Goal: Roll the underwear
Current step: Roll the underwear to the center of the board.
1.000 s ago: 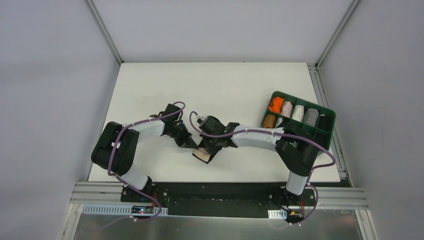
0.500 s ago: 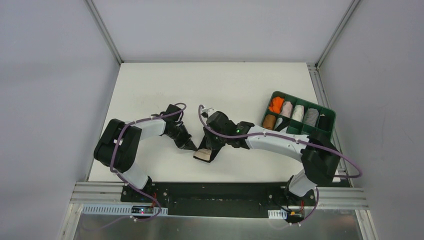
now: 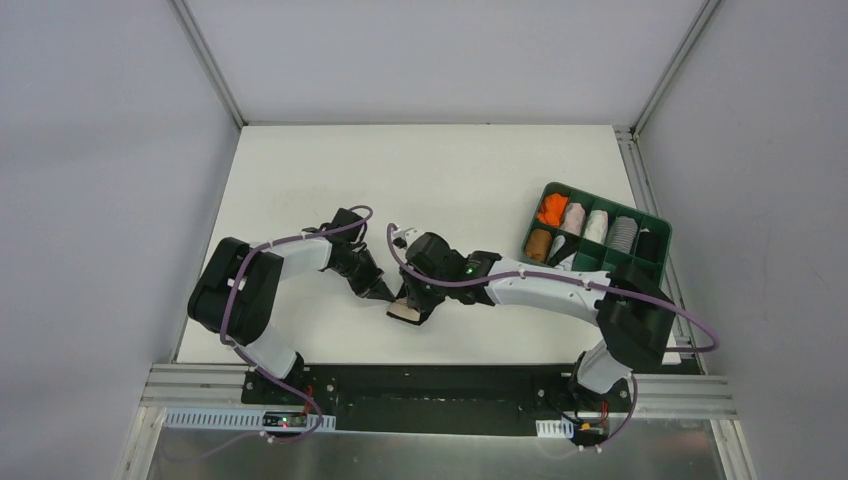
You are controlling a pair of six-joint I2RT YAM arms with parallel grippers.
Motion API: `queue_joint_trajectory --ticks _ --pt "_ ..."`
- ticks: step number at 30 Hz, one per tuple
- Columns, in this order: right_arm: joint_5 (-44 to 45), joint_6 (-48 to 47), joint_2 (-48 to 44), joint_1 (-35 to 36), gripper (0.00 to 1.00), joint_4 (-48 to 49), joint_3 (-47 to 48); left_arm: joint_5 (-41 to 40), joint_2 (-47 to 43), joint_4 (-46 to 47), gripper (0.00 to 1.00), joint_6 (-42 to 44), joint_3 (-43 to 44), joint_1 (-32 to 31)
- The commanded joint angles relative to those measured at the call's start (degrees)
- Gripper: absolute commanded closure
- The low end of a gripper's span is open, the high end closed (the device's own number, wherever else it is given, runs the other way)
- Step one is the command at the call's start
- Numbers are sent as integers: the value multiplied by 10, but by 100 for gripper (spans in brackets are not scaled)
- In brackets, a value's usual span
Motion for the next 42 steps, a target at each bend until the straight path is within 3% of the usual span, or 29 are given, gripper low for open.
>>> queue_joint_trajectory --ticks 1,11,21,31,42 --pt "-10 -1 24 2 85 24 -17 -24 5 -23 99 13 8 -4" --pt "-11 24 100 -2 89 59 -45 -11 -45 -61 97 18 29 -4" --pt "-38 45 106 -11 92 74 -56 -75 -168 -176 76 26 65 -3" --pt "-68 66 107 -28 93 89 -58 -67 -215 -153 54 -16 -19 -8" --pt "-76 70 101 -34 93 90 -56 -120 -226 -61 55 -53 -74 -49"
